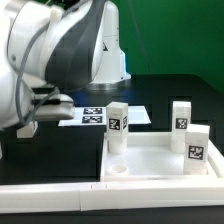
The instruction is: Assemble square table
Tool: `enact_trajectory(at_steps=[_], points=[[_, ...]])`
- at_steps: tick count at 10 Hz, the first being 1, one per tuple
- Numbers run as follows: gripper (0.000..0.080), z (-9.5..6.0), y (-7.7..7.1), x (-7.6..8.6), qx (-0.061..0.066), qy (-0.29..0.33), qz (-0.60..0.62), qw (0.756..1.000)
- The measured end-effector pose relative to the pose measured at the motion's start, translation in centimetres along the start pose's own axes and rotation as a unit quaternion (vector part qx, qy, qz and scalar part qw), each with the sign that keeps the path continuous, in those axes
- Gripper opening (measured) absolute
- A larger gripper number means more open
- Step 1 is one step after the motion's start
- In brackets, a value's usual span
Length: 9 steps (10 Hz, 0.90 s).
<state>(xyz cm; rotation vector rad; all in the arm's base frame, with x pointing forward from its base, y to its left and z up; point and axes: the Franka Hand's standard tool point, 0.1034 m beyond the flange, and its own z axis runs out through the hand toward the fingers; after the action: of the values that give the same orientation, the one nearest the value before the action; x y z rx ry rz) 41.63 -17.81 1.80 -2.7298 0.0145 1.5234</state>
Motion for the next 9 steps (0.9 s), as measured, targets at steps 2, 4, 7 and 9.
enact_trajectory(at_steps=[2, 4, 7, 9], points=[[0.0649, 0.8, -0.1, -0.1, 0.001, -0.003, 0.005, 1.0], [0.0542, 0.8, 0.0, 0.0, 0.001, -0.003, 0.006, 1.0], [0.0282, 0.8, 0.0, 0.0, 0.001, -0.001, 0.006, 1.0], [0.0282, -0.2, -0.3, -0.2, -0.002, 0.012, 0.003, 1.0]])
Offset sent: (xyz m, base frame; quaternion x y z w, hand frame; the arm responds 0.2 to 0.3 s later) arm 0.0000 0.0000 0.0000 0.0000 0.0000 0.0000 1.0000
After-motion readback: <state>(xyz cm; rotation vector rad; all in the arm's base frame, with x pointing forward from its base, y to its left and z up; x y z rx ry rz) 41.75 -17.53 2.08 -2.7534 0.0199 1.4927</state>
